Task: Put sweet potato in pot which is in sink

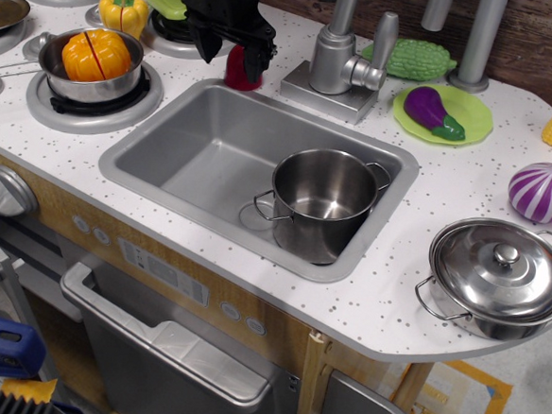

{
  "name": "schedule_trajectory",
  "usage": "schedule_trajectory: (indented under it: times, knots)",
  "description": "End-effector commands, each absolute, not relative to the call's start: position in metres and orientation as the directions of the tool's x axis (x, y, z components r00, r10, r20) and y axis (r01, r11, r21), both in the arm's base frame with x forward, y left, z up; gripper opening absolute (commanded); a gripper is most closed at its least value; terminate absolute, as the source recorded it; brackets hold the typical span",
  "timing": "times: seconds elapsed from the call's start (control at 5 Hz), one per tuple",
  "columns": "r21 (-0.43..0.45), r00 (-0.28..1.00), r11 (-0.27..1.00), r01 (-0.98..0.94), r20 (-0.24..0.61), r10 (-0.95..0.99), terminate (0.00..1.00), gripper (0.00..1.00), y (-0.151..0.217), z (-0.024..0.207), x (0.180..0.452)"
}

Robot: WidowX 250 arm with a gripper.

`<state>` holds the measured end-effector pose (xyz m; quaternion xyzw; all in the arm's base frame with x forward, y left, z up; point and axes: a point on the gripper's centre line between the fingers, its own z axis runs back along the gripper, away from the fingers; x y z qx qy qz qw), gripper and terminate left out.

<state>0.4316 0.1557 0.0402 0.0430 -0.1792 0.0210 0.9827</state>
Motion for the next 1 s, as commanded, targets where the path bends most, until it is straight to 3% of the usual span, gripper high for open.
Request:
schedule_trajectory:
  times: [0.0,0.8]
  knots:
    - [0.077,0.935,0.995,-0.057,0.354,0.026,0.00,1.00,0.156,0.040,0.432]
    - [0.117,0.913,0.993,-0.028,0.408,-0.022,0.00,1.00,0.167,0.056,0.450]
